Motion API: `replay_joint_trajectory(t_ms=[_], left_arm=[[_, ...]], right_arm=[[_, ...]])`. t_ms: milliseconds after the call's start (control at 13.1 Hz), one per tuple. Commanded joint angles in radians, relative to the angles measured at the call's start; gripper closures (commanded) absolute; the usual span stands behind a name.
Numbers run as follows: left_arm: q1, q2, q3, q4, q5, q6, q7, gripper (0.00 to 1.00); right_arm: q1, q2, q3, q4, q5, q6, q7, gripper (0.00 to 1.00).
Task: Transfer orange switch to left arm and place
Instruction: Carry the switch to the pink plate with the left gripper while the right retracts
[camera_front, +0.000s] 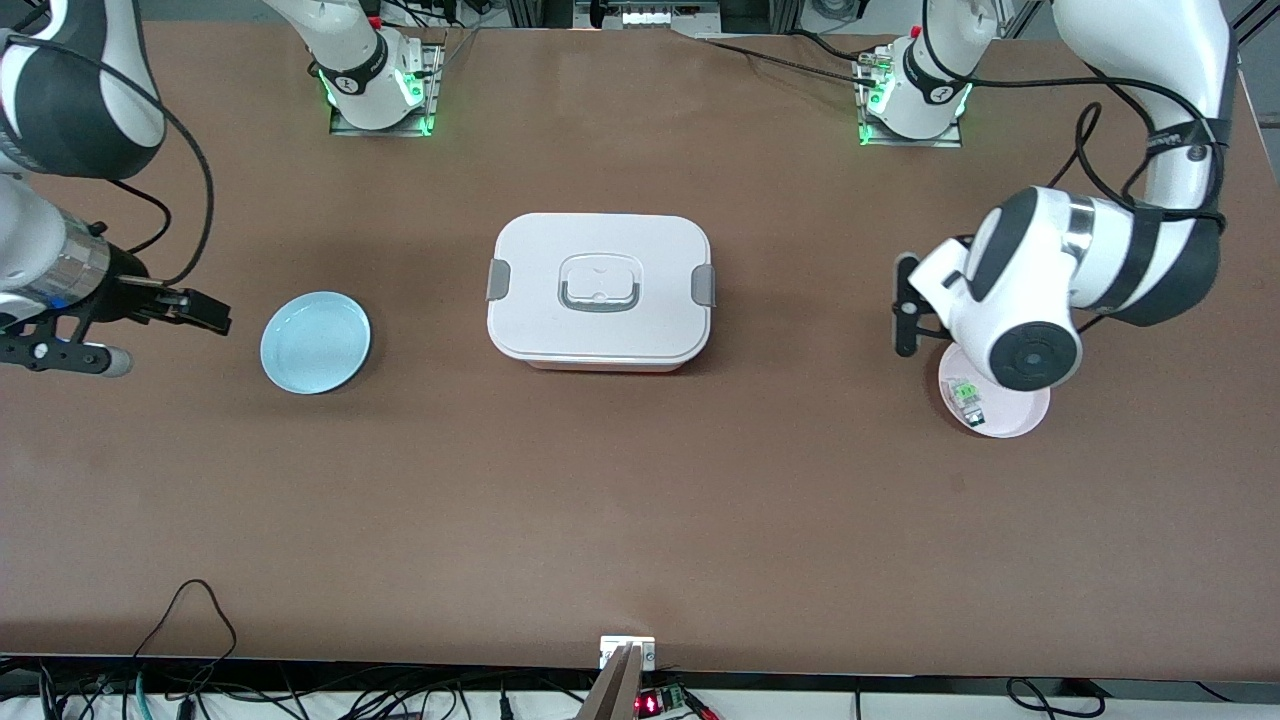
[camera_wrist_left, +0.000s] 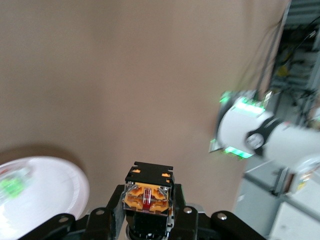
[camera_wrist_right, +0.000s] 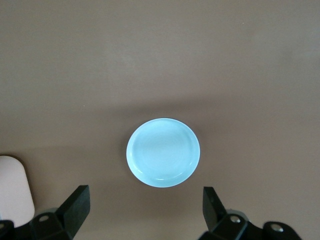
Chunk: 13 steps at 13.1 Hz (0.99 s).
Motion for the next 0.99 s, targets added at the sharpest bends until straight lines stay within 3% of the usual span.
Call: replay_joint_trajectory(t_ms=[0,229,535,916], left_arm=[[0.096,0.007,-0.005,-0.066,0.04,0.16,0.143,1.0],[0.133,0.062,0.003,-0.069,0.118,0.293,0.148,1.0],[0.185,0.144,0.003,-0.081,0.134,0.458,0.151,1.0],[0.228,0.147,0.003,-0.206,0.181,0.677,0.15,1.0]], right_arm=[[-0.005,-0.017,-0.003,0.002,-0.011,-0.02,-0.029,0.0],[-0.005,-0.036,-0.003,0.002,-0.011,-0.038,-0.037,0.0],[-0.006,-0.04,-0.009,-0.004,-0.008,-0.066,-0.034,0.0],[-0.008,-0.042,-0.037,0.017,0.003,-0.084,-0.181,0.0]])
